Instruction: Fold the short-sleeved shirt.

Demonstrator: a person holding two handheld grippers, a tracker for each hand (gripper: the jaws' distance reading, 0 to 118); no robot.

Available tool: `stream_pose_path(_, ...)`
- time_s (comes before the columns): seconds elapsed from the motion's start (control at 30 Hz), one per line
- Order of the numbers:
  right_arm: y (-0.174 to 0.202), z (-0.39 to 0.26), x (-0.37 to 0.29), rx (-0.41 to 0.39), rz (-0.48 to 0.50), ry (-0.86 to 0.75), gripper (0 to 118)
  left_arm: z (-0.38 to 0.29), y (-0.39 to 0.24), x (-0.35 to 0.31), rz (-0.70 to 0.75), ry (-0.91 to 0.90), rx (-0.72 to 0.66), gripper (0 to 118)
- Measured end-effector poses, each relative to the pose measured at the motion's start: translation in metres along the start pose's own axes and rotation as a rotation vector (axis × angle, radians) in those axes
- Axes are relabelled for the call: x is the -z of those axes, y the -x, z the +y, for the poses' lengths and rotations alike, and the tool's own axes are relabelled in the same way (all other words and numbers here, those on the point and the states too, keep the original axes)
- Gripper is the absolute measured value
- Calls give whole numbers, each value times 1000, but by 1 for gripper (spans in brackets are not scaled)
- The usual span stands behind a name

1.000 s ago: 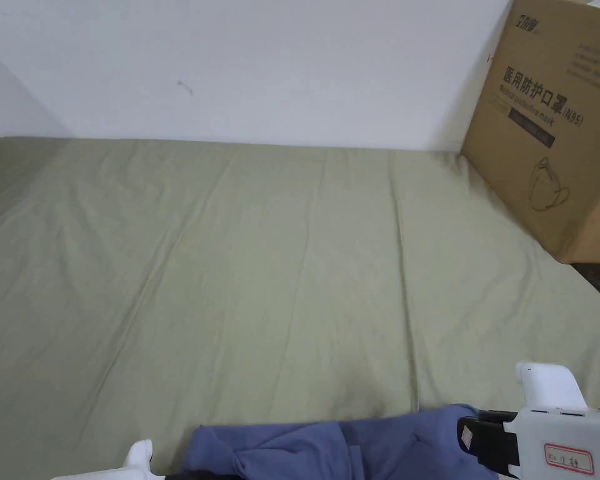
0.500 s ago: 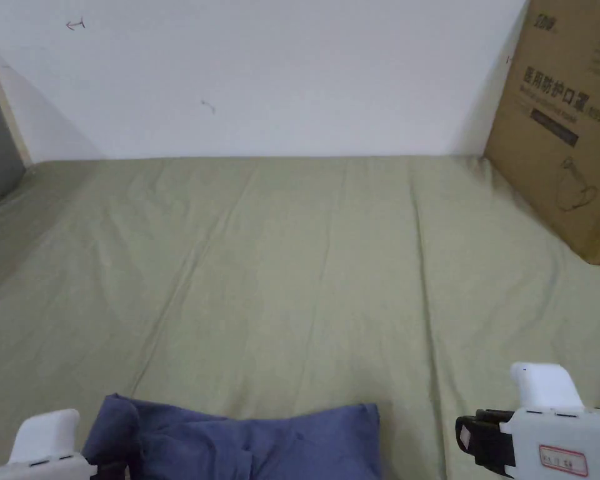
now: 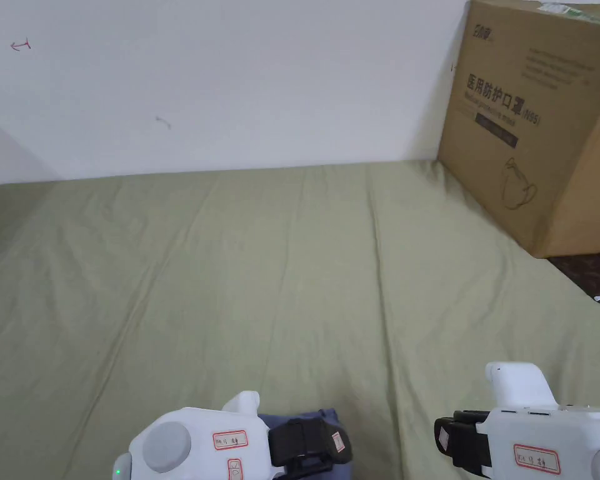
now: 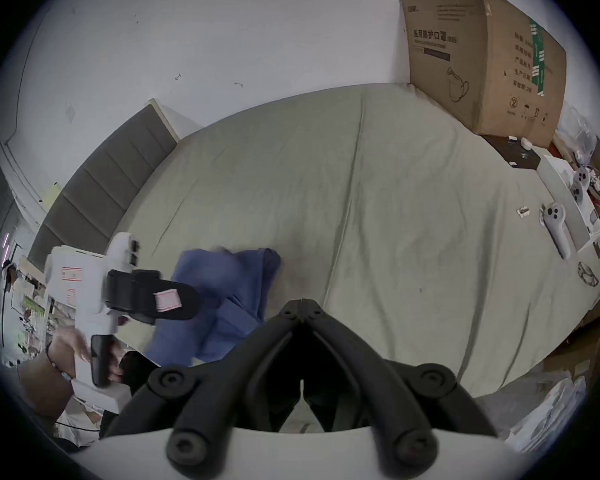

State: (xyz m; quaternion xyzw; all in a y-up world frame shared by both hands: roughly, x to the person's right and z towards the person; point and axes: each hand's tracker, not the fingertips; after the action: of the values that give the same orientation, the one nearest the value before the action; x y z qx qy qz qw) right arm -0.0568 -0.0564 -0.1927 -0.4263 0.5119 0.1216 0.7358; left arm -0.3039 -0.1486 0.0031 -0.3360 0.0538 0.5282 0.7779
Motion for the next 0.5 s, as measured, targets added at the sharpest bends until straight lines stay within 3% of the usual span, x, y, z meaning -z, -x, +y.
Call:
stream_pose_path(0.1, -5, -1, -4, 10, -1, -6, 0, -6, -22, -10, 13, -41, 27, 113)
stream_pose_path(0.2, -10, -1, -4, 13, -5, -12, 0, -14, -43, -34, 67, -71, 145, 109)
stream_pose_path(0.23, -12, -1, -3, 15, -5, -14, 0, -11, -35, -39, 86, -90, 196, 92)
stream_pose_path(0.27, -12, -2, -4, 18, -5, -16, 0, -10, -35, -45, 107, -105, 251, 66)
stream_pose_path(0.37, -16, -3, -3, 29, -5, -18, 0, -20, -53, -44, 234, -106, 364, 30)
stream_pose_path(0.4, -19, -2, -1, 31, -5, -19, 0, -20, -53, -39, 241, -91, 361, 5)
stream_pose_path(0.5, -22, -3, -1, 39, -7, -22, 0, -19, -39, -11, 199, -2, 249, 4)
